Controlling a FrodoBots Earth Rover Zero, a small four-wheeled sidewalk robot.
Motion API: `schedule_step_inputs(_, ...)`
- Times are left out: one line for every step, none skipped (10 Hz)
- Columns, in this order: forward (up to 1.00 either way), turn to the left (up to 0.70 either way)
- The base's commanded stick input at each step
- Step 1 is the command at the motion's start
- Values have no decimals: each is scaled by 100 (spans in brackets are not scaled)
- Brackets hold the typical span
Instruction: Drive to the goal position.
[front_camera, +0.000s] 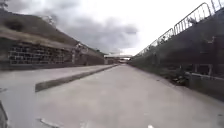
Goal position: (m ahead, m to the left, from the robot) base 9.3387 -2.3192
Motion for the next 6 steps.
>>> schedule_step_inputs(70, 0)
schedule_step_inputs(70, 0)
schedule_step_inputs(70, 0)
schedule_step_inputs(70, 0)
schedule_step_inputs(70, 0)
schedule_step_inputs(70, 0)
